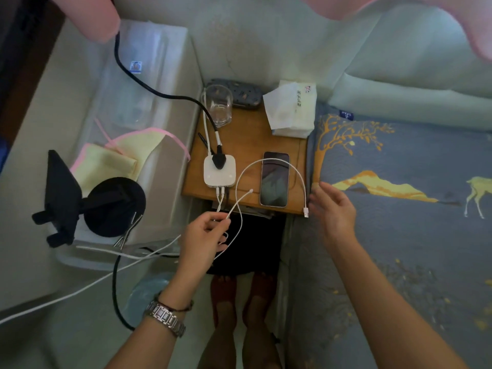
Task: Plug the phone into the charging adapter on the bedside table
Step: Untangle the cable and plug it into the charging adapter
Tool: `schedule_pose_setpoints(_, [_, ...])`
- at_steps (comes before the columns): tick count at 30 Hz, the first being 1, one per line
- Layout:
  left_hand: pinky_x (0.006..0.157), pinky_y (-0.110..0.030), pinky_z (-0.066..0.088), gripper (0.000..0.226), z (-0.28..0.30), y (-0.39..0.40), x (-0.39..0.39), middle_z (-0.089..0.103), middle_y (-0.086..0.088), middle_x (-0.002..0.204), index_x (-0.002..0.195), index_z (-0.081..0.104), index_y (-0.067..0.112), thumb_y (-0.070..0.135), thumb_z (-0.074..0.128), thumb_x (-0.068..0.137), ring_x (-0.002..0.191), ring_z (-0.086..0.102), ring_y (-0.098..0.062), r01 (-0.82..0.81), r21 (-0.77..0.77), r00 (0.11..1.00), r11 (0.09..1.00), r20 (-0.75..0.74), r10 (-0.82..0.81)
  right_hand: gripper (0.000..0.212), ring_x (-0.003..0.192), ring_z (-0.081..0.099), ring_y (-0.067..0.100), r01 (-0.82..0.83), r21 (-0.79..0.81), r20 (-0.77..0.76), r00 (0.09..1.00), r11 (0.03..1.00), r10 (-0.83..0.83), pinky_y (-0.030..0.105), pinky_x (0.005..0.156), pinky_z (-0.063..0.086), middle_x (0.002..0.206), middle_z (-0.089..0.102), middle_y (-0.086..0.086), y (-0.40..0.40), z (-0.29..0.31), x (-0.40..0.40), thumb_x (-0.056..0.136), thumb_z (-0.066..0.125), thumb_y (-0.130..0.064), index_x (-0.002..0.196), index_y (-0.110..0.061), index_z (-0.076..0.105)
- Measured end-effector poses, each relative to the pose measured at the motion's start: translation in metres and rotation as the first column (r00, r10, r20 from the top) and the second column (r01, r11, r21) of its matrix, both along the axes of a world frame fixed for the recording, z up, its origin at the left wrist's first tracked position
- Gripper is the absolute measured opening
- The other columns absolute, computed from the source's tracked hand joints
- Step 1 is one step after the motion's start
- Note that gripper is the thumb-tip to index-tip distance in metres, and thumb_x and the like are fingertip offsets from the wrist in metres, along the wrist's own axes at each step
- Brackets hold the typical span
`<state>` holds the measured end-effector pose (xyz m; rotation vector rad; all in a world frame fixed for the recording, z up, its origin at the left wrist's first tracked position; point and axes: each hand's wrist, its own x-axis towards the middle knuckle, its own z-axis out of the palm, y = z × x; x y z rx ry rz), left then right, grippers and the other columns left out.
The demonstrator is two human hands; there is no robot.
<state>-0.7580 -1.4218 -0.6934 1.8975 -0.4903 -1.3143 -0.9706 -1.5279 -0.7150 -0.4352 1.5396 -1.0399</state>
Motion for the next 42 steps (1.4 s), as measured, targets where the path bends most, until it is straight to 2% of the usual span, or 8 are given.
schedule_pose_setpoints(2, [0.056, -0.026, 0.058, 0.008, 0.0, -0.004, -0.003, 0.06, -0.002, 0.071, 0.085, 0.068, 0.023, 0.017, 0.064, 0.086, 0.057, 0.057, -0.007, 0.002, 0.007, 1.0, 1.0, -0.008, -0.002, 0.015, 0.063, 0.063, 0.003, -0.033, -0.015, -0.098, 0.995, 0.999, 0.032, 0.015, 0.058, 0.054, 0.077, 0.063, -0.001, -0.002, -0.005, -0.009, 0.085, 0.063, 0.001, 0.088, -0.014, 0.064])
schedule_pose_setpoints(5, [0.058, -0.028, 0.06, 0.006, -0.001, -0.012, -0.009, 0.062, -0.003, 0.073, 0.089, 0.069, 0.021, 0.018, 0.065, 0.086, 0.057, 0.058, -0.006, 0.013, 0.01, 1.0, 1.0, -0.001, -0.013, 0.016, 0.067, 0.059, 0.006, -0.148, -0.005, -0.31, 0.94, 0.989, 0.139, 0.019, 0.065, 0.052, 0.075, 0.061, -0.002, -0.003, -0.017, -0.022, 0.084, 0.064, 0.001, 0.099, -0.004, 0.065])
schedule_pose_setpoints(10, [0.055, -0.028, 0.059, 0.007, -0.006, -0.024, -0.016, 0.062, -0.005, 0.074, 0.091, 0.069, 0.017, 0.017, 0.065, 0.086, 0.055, 0.059, -0.006, 0.036, 0.016, 0.999, 0.999, -0.012, -0.036, 0.018, 0.072, 0.058, 0.002, -0.452, 0.054, -0.613, 0.689, 0.89, 0.387, 0.005, 0.061, 0.042, 0.084, 0.067, 0.001, 0.007, -0.034, -0.034, 0.077, 0.072, -0.007, 0.092, -0.015, 0.065])
schedule_pose_setpoints(15, [0.054, -0.027, 0.058, 0.007, -0.014, -0.031, -0.023, 0.064, -0.004, 0.074, 0.085, 0.07, 0.024, 0.017, 0.066, 0.085, 0.054, 0.06, -0.003, 0.042, 0.02, 0.999, 0.999, -0.023, -0.041, 0.035, 0.094, 0.051, 0.022, -0.67, 0.198, -0.8, 0.311, 0.715, 0.513, 0.03, 0.075, 0.041, 0.099, 0.057, 0.009, 0.015, -0.053, -0.033, 0.073, 0.076, -0.017, 0.104, -0.01, 0.061])
schedule_pose_setpoints(23, [0.053, -0.026, 0.057, 0.007, -0.027, -0.035, -0.033, 0.066, -0.005, 0.075, 0.086, 0.07, 0.024, 0.018, 0.066, 0.084, 0.056, 0.061, -0.004, 0.029, 0.018, 0.999, 0.999, -0.042, -0.028, 0.034, 0.087, 0.05, 0.035, -0.667, 0.258, -0.907, 0.083, 0.7, 0.413, 0.04, 0.072, 0.042, 0.093, 0.052, 0.017, 0.019, -0.078, -0.033, 0.07, 0.075, -0.01, 0.102, -0.006, 0.065])
schedule_pose_setpoints(33, [0.056, -0.029, 0.059, 0.01, -0.034, -0.034, -0.037, 0.066, -0.005, 0.078, 0.086, 0.07, 0.026, 0.017, 0.065, 0.085, 0.057, 0.06, -0.004, 0.039, 0.001, 0.998, 0.999, -0.052, -0.039, 0.017, 0.075, 0.051, 0.035, -0.672, 0.118, -0.971, 0.077, 0.731, 0.228, 0.043, 0.061, 0.044, 0.082, 0.054, 0.018, 0.023, -0.095, -0.032, 0.074, 0.071, -0.007, 0.091, -0.004, 0.07])
schedule_pose_setpoints(38, [0.057, -0.029, 0.06, 0.009, -0.03, -0.033, -0.038, 0.068, -0.005, 0.08, 0.088, 0.07, 0.025, 0.017, 0.065, 0.085, 0.058, 0.061, -0.004, 0.042, -0.003, 0.998, 0.999, -0.052, -0.042, 0.016, 0.077, 0.054, 0.033, -0.681, 0.025, -0.969, 0.163, 0.732, 0.185, 0.046, 0.063, 0.046, 0.084, 0.057, 0.017, 0.025, -0.084, -0.035, 0.081, 0.068, -0.015, 0.093, -0.006, 0.071])
schedule_pose_setpoints(42, [0.055, -0.025, 0.057, 0.011, -0.025, -0.03, -0.04, 0.068, -0.004, 0.078, 0.086, 0.07, 0.027, 0.018, 0.065, 0.085, 0.059, 0.061, -0.006, 0.023, -0.004, 0.999, 1.0, -0.046, -0.023, 0.013, 0.078, 0.056, 0.029, -0.68, -0.109, -0.962, 0.256, 0.725, 0.096, 0.04, 0.066, 0.049, 0.085, 0.059, 0.015, 0.027, -0.069, -0.034, 0.08, 0.069, -0.013, 0.089, -0.003, 0.07])
